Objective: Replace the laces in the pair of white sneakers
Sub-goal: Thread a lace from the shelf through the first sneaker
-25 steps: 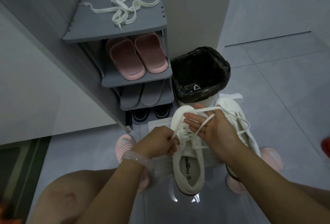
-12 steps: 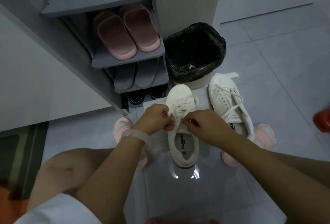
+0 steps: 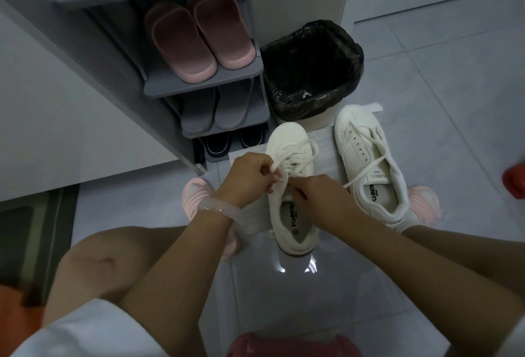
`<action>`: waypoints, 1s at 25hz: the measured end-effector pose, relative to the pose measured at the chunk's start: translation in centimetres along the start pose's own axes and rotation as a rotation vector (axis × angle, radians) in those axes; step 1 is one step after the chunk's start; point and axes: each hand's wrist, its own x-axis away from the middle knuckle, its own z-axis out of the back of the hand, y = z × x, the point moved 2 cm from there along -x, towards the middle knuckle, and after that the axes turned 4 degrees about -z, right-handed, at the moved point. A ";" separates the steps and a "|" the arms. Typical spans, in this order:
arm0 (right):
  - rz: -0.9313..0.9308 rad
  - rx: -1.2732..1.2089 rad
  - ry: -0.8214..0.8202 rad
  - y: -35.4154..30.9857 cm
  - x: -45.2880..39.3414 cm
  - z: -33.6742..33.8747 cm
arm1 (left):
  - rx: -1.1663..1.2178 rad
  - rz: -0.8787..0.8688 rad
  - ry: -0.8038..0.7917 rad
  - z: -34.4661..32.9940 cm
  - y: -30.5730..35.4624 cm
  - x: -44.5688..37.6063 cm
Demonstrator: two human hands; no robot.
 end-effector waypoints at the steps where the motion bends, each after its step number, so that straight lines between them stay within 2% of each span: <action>1: 0.001 -0.020 0.002 0.0 -0.1 -0.1 | -0.024 -0.021 0.003 -0.1 0.0 0.0; 6: -0.033 -0.136 0.033 0.2 -0.1 -0.8 | -0.098 -0.029 -0.036 -0.3 0.0 -0.2; 10: -0.089 -0.266 0.039 0.2 -0.1 -0.9 | 0.176 0.146 0.040 -0.6 -0.4 -0.1; 13: -0.141 -0.337 0.063 0.1 -0.3 -0.8 | 0.284 0.206 0.004 -0.4 -0.4 0.1; 16: -0.165 -0.339 0.062 0.4 -0.8 -0.9 | 0.242 0.160 -0.070 -0.2 -0.2 0.3; 18: -0.153 -0.338 0.017 0.8 -1.3 -0.9 | 0.120 0.140 -0.102 -0.4 -0.1 0.5; 21: -0.118 -0.335 -0.010 0.8 -1.6 -1.2 | 0.101 0.156 -0.032 -0.7 -0.2 0.3; 23: -0.146 -0.447 0.072 0.7 -1.1 -0.5 | 0.182 0.209 0.009 -0.8 -0.2 0.2; 25: -0.258 -0.722 0.298 1.7 -0.7 2.7 | 0.186 0.230 0.003 -0.8 -0.3 0.0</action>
